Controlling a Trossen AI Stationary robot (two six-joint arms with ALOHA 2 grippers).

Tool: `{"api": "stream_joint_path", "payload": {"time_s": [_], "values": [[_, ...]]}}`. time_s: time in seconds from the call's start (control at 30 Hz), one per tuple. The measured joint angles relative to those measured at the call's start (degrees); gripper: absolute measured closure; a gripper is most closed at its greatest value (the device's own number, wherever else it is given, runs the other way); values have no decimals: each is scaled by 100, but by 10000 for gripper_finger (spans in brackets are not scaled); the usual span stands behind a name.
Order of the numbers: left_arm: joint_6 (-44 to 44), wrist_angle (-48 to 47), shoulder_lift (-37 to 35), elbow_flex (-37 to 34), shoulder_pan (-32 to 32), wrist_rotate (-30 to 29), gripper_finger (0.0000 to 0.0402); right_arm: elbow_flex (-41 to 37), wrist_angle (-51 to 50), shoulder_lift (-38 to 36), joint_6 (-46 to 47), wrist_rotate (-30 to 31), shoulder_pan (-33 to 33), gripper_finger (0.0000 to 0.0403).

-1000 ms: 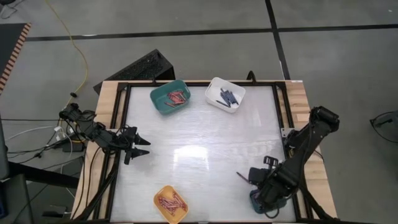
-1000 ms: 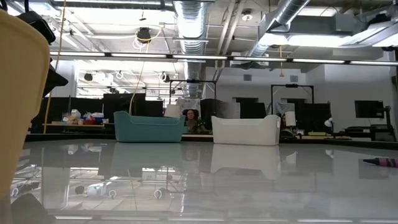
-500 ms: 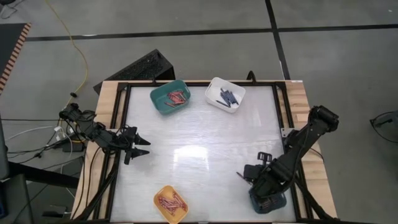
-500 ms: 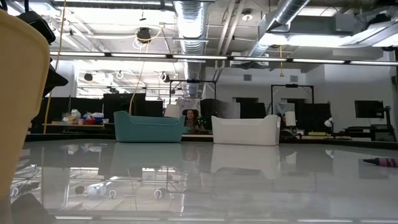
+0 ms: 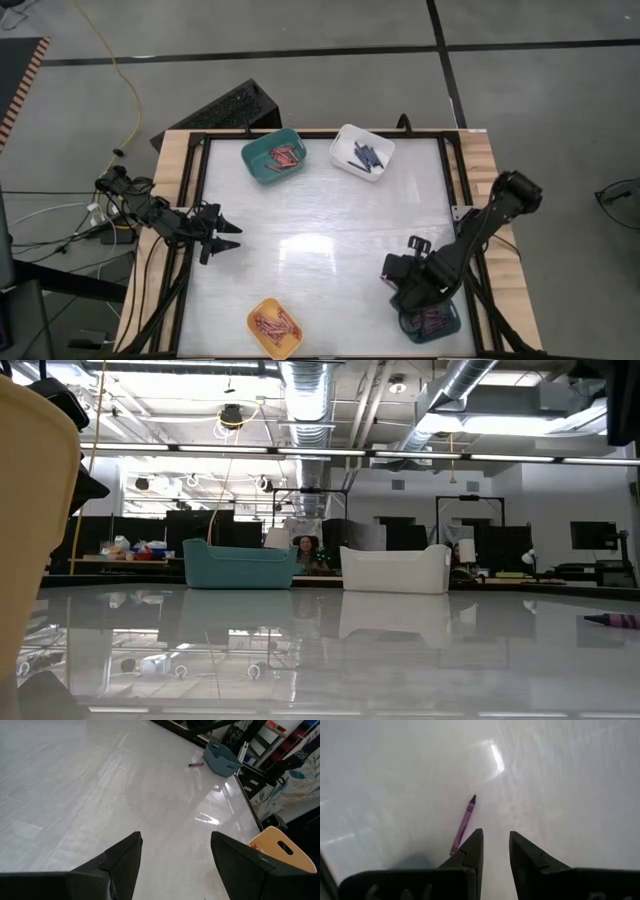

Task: Sort crayons
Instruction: Put the purple crayon into the blue bin

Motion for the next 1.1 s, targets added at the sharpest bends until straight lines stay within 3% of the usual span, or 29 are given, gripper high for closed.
{"api": "stream_joint_path", "payload": {"time_s": [0.7,1.1], "values": [[0,2,2,-2,0,2,174,-2,329,399,-30,129,-154,316],[0,1,2,0,0,2,174,-2,436,416,407,-310,-388,316]]}}
